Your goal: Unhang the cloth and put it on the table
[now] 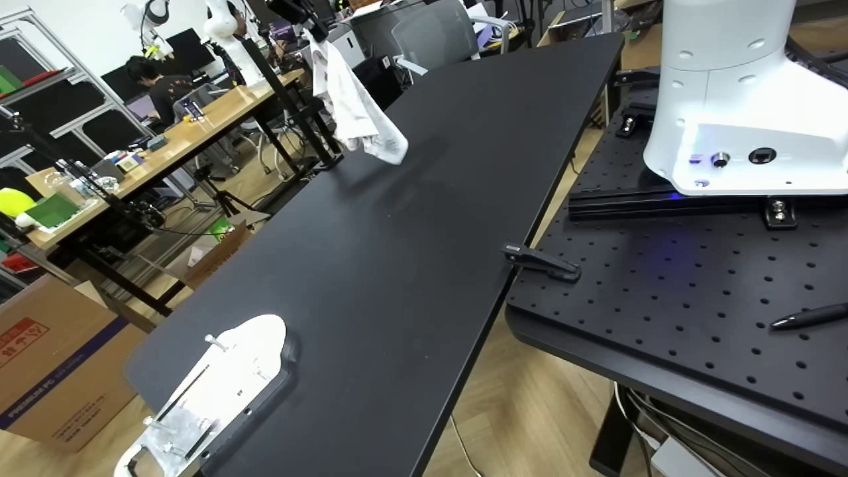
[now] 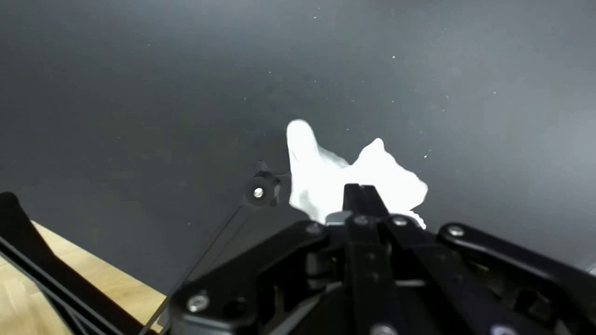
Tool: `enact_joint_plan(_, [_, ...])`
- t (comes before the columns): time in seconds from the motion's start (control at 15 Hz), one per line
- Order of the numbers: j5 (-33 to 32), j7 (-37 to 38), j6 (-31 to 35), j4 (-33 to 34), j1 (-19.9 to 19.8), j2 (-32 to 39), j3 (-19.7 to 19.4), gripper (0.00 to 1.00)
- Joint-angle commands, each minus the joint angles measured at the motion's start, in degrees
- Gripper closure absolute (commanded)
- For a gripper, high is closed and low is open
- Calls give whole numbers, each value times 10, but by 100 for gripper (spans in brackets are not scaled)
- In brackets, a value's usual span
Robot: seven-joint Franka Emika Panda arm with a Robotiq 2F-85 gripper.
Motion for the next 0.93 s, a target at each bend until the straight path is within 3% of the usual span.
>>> enact_joint_plan(0.0, [7,-11,-9,-47,13,-24,16,100])
enact_joint_plan(0.53, [8,-18,11,-124,11,-2,17,100])
enact_joint_plan(0.87, [-52,26,111,-162,9,27,3,100])
